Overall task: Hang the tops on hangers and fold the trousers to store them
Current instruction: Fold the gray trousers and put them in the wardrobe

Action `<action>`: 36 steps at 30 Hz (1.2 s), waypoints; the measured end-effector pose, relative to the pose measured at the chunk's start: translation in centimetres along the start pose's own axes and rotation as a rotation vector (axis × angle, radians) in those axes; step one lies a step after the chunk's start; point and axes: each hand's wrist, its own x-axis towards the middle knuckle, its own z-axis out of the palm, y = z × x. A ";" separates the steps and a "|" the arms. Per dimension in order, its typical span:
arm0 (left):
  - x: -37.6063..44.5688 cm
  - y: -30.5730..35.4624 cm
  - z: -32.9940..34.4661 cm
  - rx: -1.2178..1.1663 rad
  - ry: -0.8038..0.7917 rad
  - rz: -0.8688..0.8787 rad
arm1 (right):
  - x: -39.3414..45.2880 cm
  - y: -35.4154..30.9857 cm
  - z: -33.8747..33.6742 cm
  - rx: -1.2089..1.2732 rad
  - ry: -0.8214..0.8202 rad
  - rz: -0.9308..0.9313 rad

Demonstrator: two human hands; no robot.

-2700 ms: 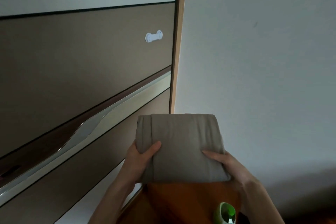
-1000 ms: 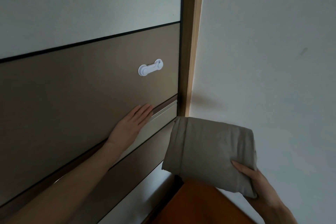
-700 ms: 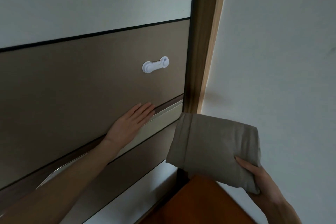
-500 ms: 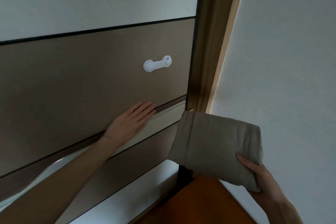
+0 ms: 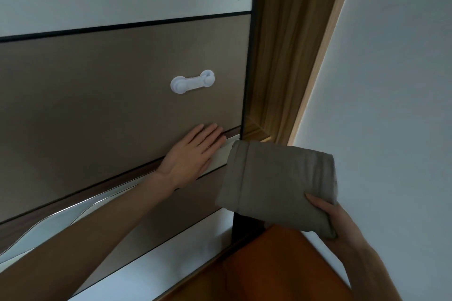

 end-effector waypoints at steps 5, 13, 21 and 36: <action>3.2 1.3 0.9 0.065 -0.045 0.084 | -0.4 0.4 -0.9 -0.011 0.051 -0.005; 4.1 1.2 2.7 0.225 -0.154 0.187 | -0.1 1.0 -1.7 -0.046 0.130 -0.029; 2.1 0.0 1.8 0.107 -0.071 0.198 | 1.1 1.6 0.1 -0.051 0.165 0.002; 7.2 0.4 2.7 0.313 -0.185 0.185 | 0.4 0.5 -0.2 -0.026 0.226 -0.021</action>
